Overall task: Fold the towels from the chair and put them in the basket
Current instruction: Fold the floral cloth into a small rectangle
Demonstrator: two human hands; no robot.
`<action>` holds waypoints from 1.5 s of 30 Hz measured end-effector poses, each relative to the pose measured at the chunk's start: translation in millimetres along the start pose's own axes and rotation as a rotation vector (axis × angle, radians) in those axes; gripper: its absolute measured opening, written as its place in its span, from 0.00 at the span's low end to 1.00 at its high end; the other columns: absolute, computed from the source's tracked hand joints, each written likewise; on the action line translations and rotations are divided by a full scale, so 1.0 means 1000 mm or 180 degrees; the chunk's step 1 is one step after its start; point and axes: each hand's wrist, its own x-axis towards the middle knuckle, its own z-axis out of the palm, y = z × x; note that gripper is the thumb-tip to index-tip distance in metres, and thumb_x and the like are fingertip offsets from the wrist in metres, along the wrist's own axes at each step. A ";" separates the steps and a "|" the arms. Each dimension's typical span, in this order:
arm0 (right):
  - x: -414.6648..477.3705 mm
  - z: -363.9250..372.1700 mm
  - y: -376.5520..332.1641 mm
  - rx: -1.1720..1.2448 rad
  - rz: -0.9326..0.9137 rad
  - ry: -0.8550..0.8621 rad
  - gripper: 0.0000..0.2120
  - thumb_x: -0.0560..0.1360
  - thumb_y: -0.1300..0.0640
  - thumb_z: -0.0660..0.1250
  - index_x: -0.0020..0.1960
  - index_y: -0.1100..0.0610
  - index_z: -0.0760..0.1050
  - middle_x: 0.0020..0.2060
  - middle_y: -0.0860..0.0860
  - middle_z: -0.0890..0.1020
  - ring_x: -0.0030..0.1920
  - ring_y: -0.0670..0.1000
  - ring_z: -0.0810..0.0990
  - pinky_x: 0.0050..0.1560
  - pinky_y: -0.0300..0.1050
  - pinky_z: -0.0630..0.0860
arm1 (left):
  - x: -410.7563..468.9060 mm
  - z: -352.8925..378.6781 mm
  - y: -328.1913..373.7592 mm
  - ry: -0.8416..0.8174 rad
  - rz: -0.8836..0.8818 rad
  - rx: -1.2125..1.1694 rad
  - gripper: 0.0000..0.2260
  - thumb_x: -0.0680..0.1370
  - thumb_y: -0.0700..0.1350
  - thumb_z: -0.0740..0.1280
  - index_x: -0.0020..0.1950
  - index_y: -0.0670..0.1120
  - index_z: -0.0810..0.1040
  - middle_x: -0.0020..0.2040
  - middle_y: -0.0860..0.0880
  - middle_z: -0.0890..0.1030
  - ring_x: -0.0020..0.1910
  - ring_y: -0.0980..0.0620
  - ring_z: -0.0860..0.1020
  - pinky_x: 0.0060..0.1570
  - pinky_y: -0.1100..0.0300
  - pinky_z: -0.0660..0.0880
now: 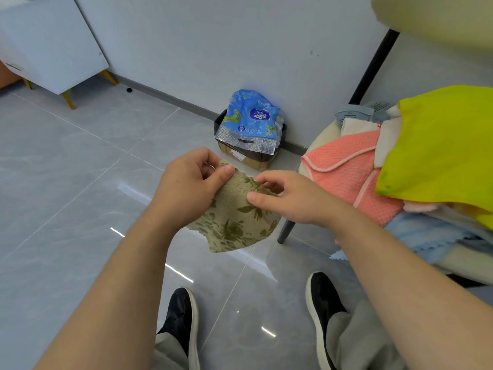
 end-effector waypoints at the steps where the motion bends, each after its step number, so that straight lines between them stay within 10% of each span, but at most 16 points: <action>1: 0.000 0.001 -0.002 0.0036 -0.0074 0.0081 0.11 0.73 0.39 0.71 0.50 0.43 0.79 0.43 0.43 0.82 0.43 0.43 0.80 0.49 0.43 0.79 | 0.000 0.001 0.000 -0.0035 0.0011 0.0013 0.08 0.77 0.53 0.72 0.44 0.50 0.78 0.34 0.50 0.80 0.30 0.57 0.74 0.35 0.58 0.73; 8: 0.002 0.003 -0.009 0.0127 -0.0308 0.0630 0.08 0.72 0.52 0.74 0.42 0.51 0.76 0.38 0.48 0.83 0.40 0.52 0.82 0.46 0.55 0.81 | -0.002 0.005 0.001 -0.0241 0.0007 -0.0094 0.09 0.77 0.53 0.71 0.45 0.48 0.78 0.36 0.44 0.82 0.30 0.54 0.74 0.38 0.51 0.76; 18: -0.001 0.008 -0.017 -0.0478 -0.0336 0.0773 0.11 0.75 0.60 0.62 0.51 0.52 0.81 0.43 0.44 0.81 0.44 0.45 0.76 0.44 0.39 0.68 | -0.004 0.012 0.006 -0.0630 -0.0234 -0.0711 0.06 0.77 0.44 0.73 0.47 0.45 0.77 0.37 0.43 0.84 0.36 0.44 0.85 0.47 0.40 0.82; 27: -0.002 0.009 -0.012 -0.0985 -0.0634 0.0974 0.16 0.75 0.35 0.62 0.46 0.47 0.77 0.33 0.43 0.77 0.37 0.46 0.75 0.40 0.49 0.76 | -0.004 0.012 0.000 -0.0818 -0.0097 -0.0366 0.14 0.69 0.38 0.80 0.48 0.48 0.80 0.42 0.45 0.85 0.43 0.43 0.84 0.47 0.42 0.82; 45: -0.001 -0.007 -0.016 -0.0592 -0.0683 0.2331 0.12 0.82 0.46 0.60 0.53 0.53 0.77 0.33 0.48 0.80 0.37 0.57 0.79 0.38 0.53 0.75 | -0.013 0.020 0.015 -0.0528 0.0453 -0.0681 0.13 0.74 0.29 0.70 0.48 0.46 0.75 0.48 0.49 0.77 0.40 0.47 0.82 0.36 0.57 0.82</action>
